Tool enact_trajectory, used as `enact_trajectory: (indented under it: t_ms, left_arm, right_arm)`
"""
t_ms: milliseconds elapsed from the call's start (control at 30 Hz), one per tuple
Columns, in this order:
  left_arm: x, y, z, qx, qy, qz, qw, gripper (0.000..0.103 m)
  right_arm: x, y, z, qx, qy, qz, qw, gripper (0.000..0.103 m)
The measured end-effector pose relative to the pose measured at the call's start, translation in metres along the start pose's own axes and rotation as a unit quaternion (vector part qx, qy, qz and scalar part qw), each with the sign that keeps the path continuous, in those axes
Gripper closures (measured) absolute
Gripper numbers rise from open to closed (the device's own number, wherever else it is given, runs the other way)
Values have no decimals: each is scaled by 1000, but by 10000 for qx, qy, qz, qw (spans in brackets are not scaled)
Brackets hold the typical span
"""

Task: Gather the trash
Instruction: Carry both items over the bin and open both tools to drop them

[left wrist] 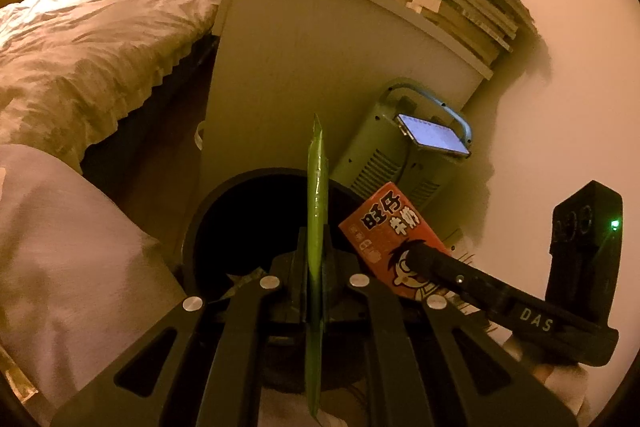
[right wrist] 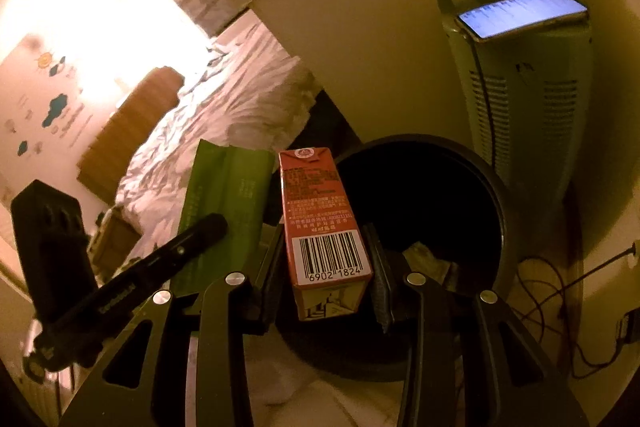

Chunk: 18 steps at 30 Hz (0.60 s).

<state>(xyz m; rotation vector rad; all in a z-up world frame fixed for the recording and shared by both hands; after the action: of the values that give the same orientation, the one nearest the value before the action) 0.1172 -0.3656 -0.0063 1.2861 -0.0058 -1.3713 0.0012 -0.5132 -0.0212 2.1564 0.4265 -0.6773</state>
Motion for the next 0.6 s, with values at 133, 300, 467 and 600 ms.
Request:
enact_trajectory:
  t_ms: [133, 300, 467, 600]
  left_arm:
    - [7, 1, 1, 19, 16, -53, 10000, 98]
    - [14, 0, 2, 38, 20, -119, 9999, 98]
    - [20, -1, 5, 51, 20, -173, 9998, 98]
    - [25, -2, 5, 80, 119, -221, 9997, 94]
  right_arm:
    - [8, 1, 4, 47, -32, -45, 10000, 65]
    - [13, 2, 12, 101, -74, -81, 9999, 65]
    - [16, 1, 16, 146, -105, -104, 9998, 65]
    - [17, 1, 18, 226, -89, -169, 9996, 64]
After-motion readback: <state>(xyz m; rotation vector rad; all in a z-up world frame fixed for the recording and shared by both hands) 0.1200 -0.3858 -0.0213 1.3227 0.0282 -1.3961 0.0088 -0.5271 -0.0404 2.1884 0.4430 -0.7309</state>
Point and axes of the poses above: each gripper's, at about its wrist camera, not at the fingertips, and x roughly the way its jaws point, z to its right, y to its top, the point moved 4 cm from there along x, roughly the way its jaws point, and after that the axes turned 1 degree about -x, right-handed, at the moved point
